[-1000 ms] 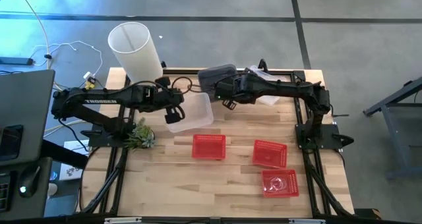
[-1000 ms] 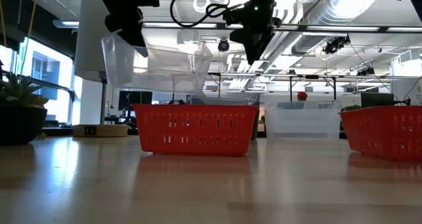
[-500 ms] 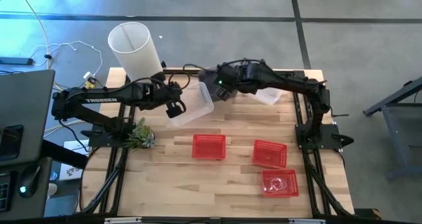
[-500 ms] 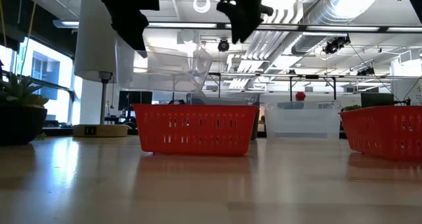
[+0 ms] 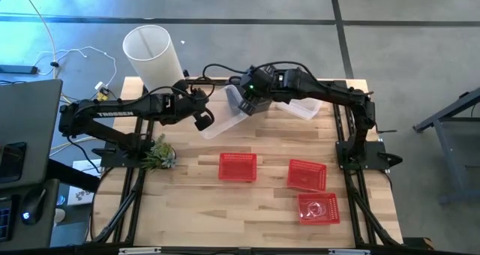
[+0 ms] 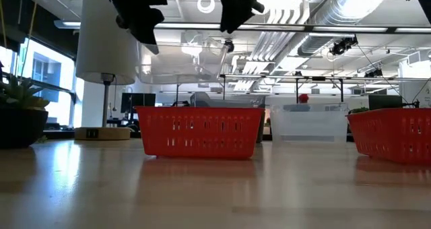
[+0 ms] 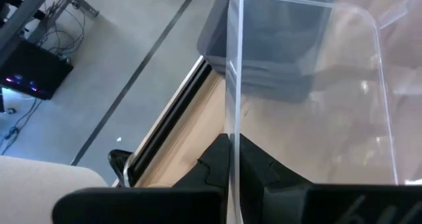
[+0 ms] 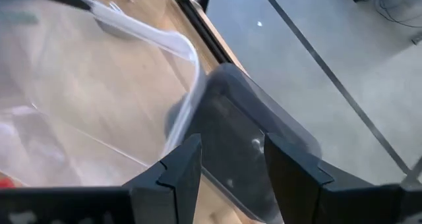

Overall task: Stack baskets by color
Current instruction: Stack the bottom transparent bin on the stacked transparent bins

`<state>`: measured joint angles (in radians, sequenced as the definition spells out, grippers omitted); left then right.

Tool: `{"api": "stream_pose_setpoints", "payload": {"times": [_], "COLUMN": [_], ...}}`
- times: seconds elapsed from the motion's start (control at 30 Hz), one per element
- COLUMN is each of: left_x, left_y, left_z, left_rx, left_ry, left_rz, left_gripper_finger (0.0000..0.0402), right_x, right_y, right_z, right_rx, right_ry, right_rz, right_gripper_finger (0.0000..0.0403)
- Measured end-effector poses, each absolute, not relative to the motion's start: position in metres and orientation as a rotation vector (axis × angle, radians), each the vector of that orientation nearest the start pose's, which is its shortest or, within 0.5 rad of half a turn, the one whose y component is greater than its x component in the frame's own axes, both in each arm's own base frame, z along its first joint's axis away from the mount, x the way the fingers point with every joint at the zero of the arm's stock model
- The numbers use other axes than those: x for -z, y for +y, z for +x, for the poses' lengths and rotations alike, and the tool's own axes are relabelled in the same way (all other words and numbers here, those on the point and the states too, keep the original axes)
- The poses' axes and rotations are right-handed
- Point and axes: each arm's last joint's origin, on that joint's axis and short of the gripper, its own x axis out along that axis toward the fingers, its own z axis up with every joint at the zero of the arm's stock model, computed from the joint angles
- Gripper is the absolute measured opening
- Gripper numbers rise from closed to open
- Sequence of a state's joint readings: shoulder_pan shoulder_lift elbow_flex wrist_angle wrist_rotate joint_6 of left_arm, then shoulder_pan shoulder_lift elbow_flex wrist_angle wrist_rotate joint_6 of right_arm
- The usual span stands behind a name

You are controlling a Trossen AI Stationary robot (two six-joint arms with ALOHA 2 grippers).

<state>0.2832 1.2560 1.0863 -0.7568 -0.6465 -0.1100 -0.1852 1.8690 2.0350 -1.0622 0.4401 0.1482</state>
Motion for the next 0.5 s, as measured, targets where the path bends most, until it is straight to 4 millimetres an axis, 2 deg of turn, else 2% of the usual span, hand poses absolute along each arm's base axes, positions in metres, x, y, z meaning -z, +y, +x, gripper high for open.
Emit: {"api": "stream_pose_setpoints", "payload": {"times": [0.5], "left_x": [-0.3024], "left_y": [0.0855], "left_z": [0.233], "left_rx": [-0.937], "left_ry": [0.836], "left_rz": [0.063], "left_gripper_finger": [0.0], "right_x": [-0.3875], "right_y": [-0.083], "right_z": [0.3873], "right_rx": [0.581], "right_ry": [0.757], "right_rz": [0.076], "right_gripper_finger": [0.0154]}}
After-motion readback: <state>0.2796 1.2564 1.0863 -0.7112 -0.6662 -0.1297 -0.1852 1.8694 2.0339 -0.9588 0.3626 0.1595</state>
